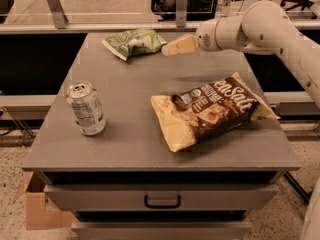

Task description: Move green jalapeno chip bag near brown chip bag

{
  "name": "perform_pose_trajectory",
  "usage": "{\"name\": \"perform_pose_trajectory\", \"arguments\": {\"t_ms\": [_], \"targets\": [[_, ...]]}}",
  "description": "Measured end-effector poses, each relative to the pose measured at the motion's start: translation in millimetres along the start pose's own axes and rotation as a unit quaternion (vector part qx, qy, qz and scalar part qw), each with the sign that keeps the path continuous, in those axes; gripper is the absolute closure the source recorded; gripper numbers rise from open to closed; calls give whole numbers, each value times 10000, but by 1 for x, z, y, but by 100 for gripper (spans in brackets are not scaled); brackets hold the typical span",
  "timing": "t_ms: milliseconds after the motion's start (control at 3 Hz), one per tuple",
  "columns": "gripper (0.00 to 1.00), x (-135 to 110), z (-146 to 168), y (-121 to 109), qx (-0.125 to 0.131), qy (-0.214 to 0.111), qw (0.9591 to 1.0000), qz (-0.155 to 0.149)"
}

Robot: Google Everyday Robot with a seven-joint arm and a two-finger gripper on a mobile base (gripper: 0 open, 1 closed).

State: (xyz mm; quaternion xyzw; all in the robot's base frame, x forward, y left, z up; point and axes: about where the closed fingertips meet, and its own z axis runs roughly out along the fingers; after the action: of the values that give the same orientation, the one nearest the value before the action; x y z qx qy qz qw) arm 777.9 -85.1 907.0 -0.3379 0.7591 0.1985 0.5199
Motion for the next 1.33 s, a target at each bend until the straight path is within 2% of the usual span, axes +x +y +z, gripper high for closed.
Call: {"name": "perform_pose_trajectory", "arguments": {"t_ms": [333,667,1000,1333], "targets": [[0,1,30,3,264,233,9994,-53],[0,3,41,2,604,347,9976,-50],[0,0,55,-4,800,314,9963,46],[0,-3,69,-10,819,268,9962,154]]}}
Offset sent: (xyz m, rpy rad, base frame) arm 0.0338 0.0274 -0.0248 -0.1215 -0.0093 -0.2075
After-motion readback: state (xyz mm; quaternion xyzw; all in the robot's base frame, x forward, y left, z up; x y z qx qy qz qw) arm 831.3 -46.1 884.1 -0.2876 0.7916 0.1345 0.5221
